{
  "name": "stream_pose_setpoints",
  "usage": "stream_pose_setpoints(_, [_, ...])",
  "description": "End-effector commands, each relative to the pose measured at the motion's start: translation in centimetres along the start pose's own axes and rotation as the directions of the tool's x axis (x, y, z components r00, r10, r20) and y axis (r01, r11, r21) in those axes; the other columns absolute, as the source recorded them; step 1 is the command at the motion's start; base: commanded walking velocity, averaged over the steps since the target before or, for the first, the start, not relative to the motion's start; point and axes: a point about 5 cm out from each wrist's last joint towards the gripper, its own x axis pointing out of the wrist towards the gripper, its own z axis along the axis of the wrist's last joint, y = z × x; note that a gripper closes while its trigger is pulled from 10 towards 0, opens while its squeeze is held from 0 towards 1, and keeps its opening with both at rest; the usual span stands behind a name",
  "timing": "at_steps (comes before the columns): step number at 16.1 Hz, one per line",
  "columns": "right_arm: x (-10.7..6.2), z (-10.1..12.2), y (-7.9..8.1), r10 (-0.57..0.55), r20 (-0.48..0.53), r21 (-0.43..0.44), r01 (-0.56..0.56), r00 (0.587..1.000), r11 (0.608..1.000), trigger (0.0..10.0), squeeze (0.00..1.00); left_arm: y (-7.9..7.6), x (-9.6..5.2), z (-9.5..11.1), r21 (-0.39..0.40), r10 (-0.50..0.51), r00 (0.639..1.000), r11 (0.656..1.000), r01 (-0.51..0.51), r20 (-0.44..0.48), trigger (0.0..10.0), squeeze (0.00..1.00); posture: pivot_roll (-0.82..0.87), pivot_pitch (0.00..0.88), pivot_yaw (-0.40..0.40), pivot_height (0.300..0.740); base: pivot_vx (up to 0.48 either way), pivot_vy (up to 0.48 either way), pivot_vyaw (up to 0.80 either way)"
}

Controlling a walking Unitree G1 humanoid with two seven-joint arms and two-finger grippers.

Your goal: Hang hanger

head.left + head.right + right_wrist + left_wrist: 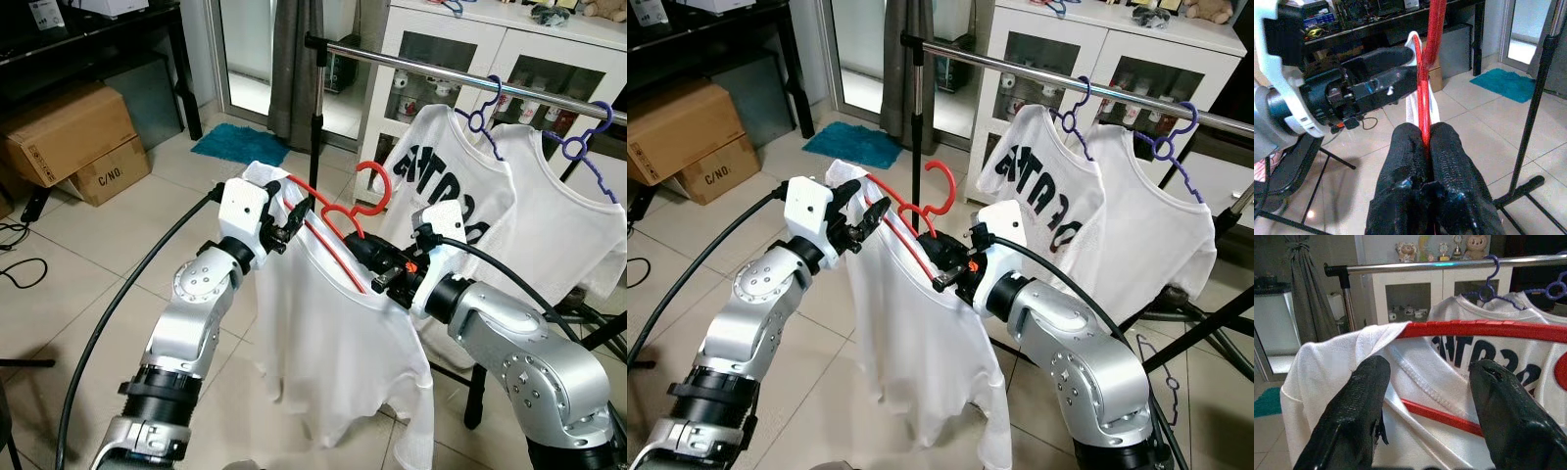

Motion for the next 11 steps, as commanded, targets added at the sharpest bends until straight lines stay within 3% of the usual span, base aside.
stream_pose_setpoints(1, [0.2, 0.9, 0.1, 0.017, 0.033, -0.017, -0.017, 0.999, 1.0, 0.0, 0.0, 0.6, 0.3, -0.1, 0.012, 0.032, 0.999, 0.999, -0.031, -0.024, 10.0, 0.0, 0.05, 0.0, -0.021, 0.74, 0.0, 0.0, 0.0])
stream_pose_setpoints(3, [0.1, 0.9, 0.0, 0.015, 0.032, -0.018, -0.014, 0.999, 1.0, 0.0, 0.0, 1.0, 0.5, 0.5, 0.0, 0.054, 0.999, 0.999, -0.054, 0.007, 10.0, 0.0, 0.05, 0.0, -0.017, 0.74, 0.0, 0.0, 0.0])
stream_pose_setpoints(4, [0.1, 0.9, 0.0, 0.014, 0.033, -0.018, -0.013, 0.999, 1.0, 0.0, 0.0, -0.6, 0.4, 0.7, -0.046, -0.092, 0.995, 0.995, 0.093, 0.027, 10.0, 0.0, 0.05, 0.0, -0.017, 0.74, 0.0, 0.0, 0.0])
stream_pose_setpoints(7, [0.1, 0.8, 0.0, 0.013, 0.033, -0.018, -0.012, 0.999, 1.0, 0.0, 0.0, -1.9, -0.5, 0.1, -0.062, -0.233, 0.972, 0.971, 0.232, -0.001, 10.0, 0.0, 0.05, 0.0, -0.014, 0.74, 0.0, 0.0, 0.0])
stream_pose_setpoints(11, [0.0, 0.8, 0.0, 0.014, 0.03, -0.017, -0.013, 0.999, 1.0, 0.0, 0.0, -1.3, -1.6, 1.2, -0.048, -0.186, 0.979, 0.981, 0.19, 0.08, 10.0, 0.0, 0.05, 0.0, -0.011, 0.74, 0.0, 0.0, 0.0])
